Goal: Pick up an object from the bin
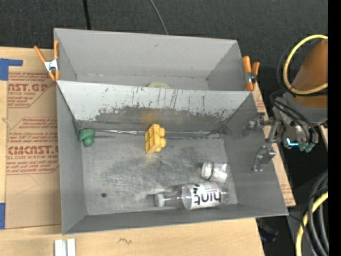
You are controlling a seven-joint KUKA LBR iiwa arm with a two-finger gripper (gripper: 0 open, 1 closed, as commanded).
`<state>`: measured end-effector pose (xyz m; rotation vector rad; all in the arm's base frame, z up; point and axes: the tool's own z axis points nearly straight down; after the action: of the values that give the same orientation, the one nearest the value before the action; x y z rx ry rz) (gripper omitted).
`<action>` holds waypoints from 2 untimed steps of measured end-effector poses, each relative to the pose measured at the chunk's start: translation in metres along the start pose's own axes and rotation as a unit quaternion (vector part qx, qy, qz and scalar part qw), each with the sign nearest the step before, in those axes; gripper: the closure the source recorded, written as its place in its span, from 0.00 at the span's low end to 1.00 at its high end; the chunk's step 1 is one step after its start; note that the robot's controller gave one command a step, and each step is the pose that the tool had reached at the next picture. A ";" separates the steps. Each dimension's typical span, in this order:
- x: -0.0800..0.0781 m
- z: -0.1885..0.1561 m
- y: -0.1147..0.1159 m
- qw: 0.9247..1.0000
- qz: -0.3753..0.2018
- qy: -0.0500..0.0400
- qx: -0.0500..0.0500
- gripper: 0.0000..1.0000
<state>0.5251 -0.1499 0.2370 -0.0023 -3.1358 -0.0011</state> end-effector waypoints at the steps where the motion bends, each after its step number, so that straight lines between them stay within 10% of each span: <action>1: -0.002 -0.004 0.001 1.000 -0.001 -0.004 0.001 0.00; 2: -0.002 -0.004 0.001 1.000 -0.001 -0.004 0.001 0.00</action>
Offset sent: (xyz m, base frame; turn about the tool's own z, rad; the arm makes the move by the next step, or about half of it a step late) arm 0.0277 0.0864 -0.0962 -0.1870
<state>0.5267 -0.1492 0.2414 0.0006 -3.1437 0.0015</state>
